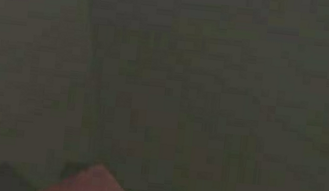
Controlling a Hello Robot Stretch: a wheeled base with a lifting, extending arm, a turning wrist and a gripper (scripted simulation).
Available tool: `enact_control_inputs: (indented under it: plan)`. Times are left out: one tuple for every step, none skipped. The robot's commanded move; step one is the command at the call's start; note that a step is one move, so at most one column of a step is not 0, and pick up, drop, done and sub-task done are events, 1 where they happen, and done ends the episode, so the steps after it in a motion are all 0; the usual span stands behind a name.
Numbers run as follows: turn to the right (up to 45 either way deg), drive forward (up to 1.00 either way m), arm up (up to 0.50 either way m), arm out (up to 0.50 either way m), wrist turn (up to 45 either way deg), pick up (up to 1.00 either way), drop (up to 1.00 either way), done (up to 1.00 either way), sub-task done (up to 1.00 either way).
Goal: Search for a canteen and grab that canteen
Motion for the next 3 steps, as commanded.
enact_control_inputs:
  plan:
    - [0.0, 0.05, 0.00, 0.00, 0.0, 0.00, 0.00, 0.00, 0.00]
    - [-45.0, 0.00, 0.00, 0.00, 0.0, 0.00, 0.00, 0.00, 0.00]
    - [-45.0, 0.00, 0.00, 0.00, 0.0, 0.00, 0.00, 0.00, 0.00]
